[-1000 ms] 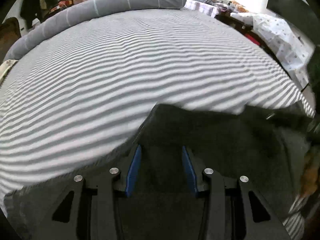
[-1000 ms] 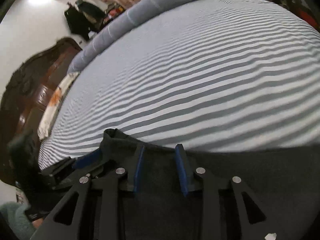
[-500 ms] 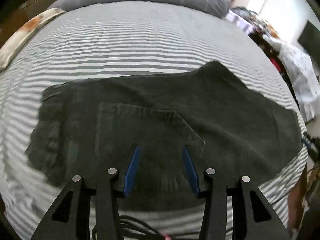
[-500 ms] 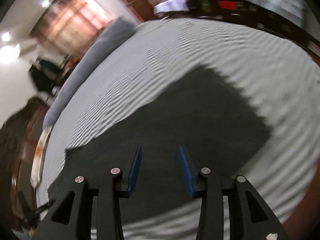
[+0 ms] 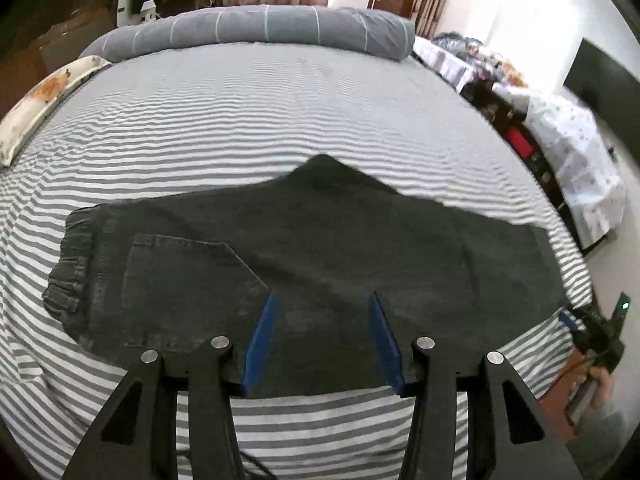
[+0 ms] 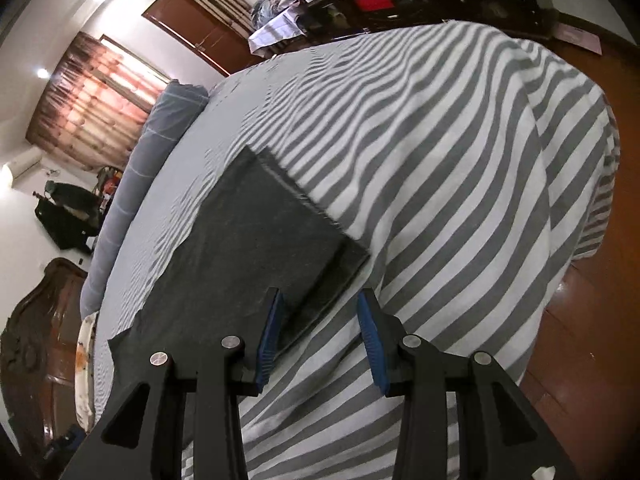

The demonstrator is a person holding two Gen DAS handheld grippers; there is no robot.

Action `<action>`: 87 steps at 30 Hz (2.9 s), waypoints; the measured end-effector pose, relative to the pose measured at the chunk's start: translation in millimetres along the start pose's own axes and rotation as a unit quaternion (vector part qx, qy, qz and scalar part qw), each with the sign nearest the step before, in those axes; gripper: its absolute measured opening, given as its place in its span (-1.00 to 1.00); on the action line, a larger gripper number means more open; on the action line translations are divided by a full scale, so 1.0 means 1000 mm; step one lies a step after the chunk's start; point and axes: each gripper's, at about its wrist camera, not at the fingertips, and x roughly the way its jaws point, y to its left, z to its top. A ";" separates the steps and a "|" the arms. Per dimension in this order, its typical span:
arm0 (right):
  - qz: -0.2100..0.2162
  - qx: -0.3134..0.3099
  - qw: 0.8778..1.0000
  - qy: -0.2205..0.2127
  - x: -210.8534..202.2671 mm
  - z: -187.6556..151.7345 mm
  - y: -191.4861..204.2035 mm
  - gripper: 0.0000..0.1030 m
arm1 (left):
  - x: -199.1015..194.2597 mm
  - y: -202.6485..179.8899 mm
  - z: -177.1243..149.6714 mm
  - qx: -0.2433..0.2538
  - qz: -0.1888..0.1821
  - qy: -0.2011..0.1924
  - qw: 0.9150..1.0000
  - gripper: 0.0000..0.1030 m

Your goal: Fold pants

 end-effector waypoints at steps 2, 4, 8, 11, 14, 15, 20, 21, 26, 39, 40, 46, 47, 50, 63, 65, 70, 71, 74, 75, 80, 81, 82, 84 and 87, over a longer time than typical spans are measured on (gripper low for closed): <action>0.009 0.006 1.000 -0.003 0.005 0.002 -0.005 -0.27 | 0.016 -0.007 -0.001 0.008 0.019 0.012 1.000 -0.04; 0.023 0.012 1.000 -0.010 0.007 0.004 -0.006 -0.27 | 0.036 -0.015 -0.002 0.016 0.032 0.030 0.999 -0.04; 0.068 0.014 0.998 -0.009 0.010 0.006 -0.005 -0.55 | 0.066 -0.030 -0.004 0.032 0.048 0.049 0.997 -0.04; 0.076 0.001 0.997 0.000 0.016 0.006 -0.003 -0.66 | 0.077 -0.048 -0.008 0.054 0.039 0.057 0.996 -0.04; 0.065 0.001 0.998 -0.012 0.021 0.011 -0.004 -0.65 | 0.079 -0.070 -0.012 0.090 0.022 0.054 0.994 -0.04; 0.065 0.006 0.998 -0.016 0.021 0.011 -0.004 -0.64 | 0.079 -0.080 -0.013 0.106 0.017 0.050 0.993 -0.04; 0.081 0.045 0.996 -0.018 0.024 0.015 -0.004 -0.83 | 0.086 -0.123 -0.018 0.155 -0.020 0.050 0.986 -0.04; 0.084 0.051 0.995 -0.019 0.022 0.015 -0.004 -0.83 | 0.088 -0.131 -0.019 0.165 -0.028 0.053 0.984 -0.04; 0.099 0.049 0.994 -0.027 0.003 0.016 0.013 -0.85 | 0.115 -0.149 -0.027 0.194 -0.029 0.092 0.976 -0.04; 0.193 -0.096 0.975 0.046 0.022 -0.020 0.200 -0.85 | 0.055 -0.035 0.005 0.066 -0.135 0.098 0.984 -0.03; 0.200 -0.110 0.972 0.058 0.029 -0.029 0.218 -0.85 | 0.048 -0.022 0.006 0.059 -0.134 0.095 0.985 -0.03; 0.224 -0.168 0.951 0.133 0.076 -0.094 0.305 -0.85 | 0.018 0.051 0.006 -0.003 -0.121 0.073 0.990 -0.01; 0.226 -0.175 0.947 0.145 0.084 -0.104 0.313 -0.85 | 0.015 0.063 0.006 -0.015 -0.122 0.071 0.990 0.00; 0.220 -0.194 0.938 0.186 0.109 -0.143 0.339 -0.85 | 0.015 0.088 0.002 -0.044 -0.121 0.068 0.989 0.00; 0.150 -0.290 0.923 0.202 0.109 -0.221 0.354 0.02 | 0.047 0.115 0.004 -0.101 -0.197 0.096 0.970 0.01; 0.155 -0.292 0.923 0.195 0.090 -0.222 0.342 0.03 | 0.051 0.114 0.006 -0.109 -0.216 0.099 0.965 0.03; 0.152 -0.246 0.935 0.204 0.068 -0.219 0.295 0.05 | 0.068 0.100 0.007 -0.109 -0.230 0.121 0.959 0.07; 0.146 -0.236 0.939 0.205 0.069 -0.218 0.286 0.06 | 0.071 0.097 0.007 -0.111 -0.235 0.123 0.958 0.07; 0.137 -0.188 0.951 0.204 0.072 -0.207 0.258 0.06 | 0.076 0.086 0.011 -0.125 -0.260 0.126 0.949 0.09; 0.137 -0.168 0.955 0.202 0.074 -0.203 0.248 0.07 | 0.079 0.083 0.014 -0.127 -0.265 0.126 0.948 0.13; 0.146 -0.099 0.964 0.200 0.079 -0.190 0.215 0.08 | 0.096 0.071 0.026 -0.153 -0.261 0.126 0.945 0.15; 0.149 -0.083 0.965 0.197 0.079 -0.187 0.209 0.08 | 0.101 0.069 0.028 -0.159 -0.257 0.127 0.945 0.15; 0.152 -0.069 0.967 0.193 0.080 -0.183 0.204 0.08 | 0.103 0.067 0.029 -0.162 -0.254 0.126 0.945 0.15; 0.147 -0.039 0.972 0.177 0.078 -0.175 0.191 0.08 | 0.109 0.063 0.030 -0.162 -0.241 0.129 0.948 0.15; 0.134 0.000 0.980 0.145 0.073 -0.157 0.170 0.08 | 0.113 0.058 0.030 -0.160 -0.223 0.126 0.953 0.12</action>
